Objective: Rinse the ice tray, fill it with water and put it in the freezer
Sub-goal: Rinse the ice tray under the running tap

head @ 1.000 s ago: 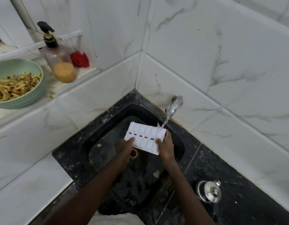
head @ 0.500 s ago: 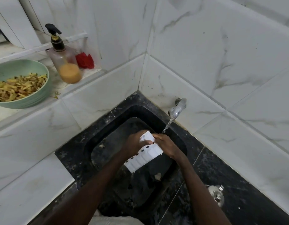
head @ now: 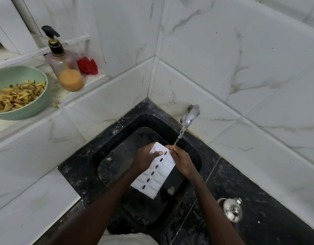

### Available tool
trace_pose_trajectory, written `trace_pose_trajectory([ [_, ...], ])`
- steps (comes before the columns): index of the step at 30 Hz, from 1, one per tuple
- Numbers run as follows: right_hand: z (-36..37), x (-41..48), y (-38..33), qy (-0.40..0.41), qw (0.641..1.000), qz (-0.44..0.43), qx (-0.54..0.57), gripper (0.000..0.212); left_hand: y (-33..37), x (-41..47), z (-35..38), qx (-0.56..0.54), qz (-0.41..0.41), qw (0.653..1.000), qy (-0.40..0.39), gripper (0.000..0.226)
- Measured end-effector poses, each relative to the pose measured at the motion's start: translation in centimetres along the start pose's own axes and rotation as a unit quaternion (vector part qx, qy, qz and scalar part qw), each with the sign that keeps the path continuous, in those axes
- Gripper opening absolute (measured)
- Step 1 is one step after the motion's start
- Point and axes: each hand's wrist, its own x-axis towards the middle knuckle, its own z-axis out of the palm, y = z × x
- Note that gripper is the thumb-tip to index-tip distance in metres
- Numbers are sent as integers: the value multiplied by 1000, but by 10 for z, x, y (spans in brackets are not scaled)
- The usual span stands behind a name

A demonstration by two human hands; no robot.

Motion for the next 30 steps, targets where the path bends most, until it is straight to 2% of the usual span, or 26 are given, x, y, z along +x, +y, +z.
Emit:
trace_pose_trajectory([
  [2,2,0,5,64,997,-8,-35,29,-5,2,0,-56,-21,997,51,26],
  [4,5,-1,10,81,993,-47,-77,34,-4,3,-3,-113,-43,989,83,23],
  [7,12,-2,12,96,985,-77,-121,36,-2,1,-3,-143,-57,985,83,23],
  [11,13,1,6,68,989,-55,-116,26,-5,-5,15,-116,-46,991,44,27],
  [14,12,7,4,105,987,-49,-108,23,3,-5,16,-97,-36,993,61,32],
  [17,16,5,-7,186,981,-10,-48,31,14,-3,12,-112,-29,989,87,28],
  [19,21,-1,-15,207,978,15,-7,46,17,-3,14,-131,-39,985,107,29],
  [21,31,-9,-20,166,985,17,-35,55,14,-3,15,-138,-47,979,139,29],
  [23,42,-18,-18,94,985,-12,-145,57,7,-2,12,-157,-60,971,170,31],
  [25,43,-19,-10,54,968,-32,-242,58,5,-1,10,-172,-67,966,182,33],
  [30,24,2,-14,75,946,-13,-314,59,18,0,22,-153,-56,975,152,33],
])
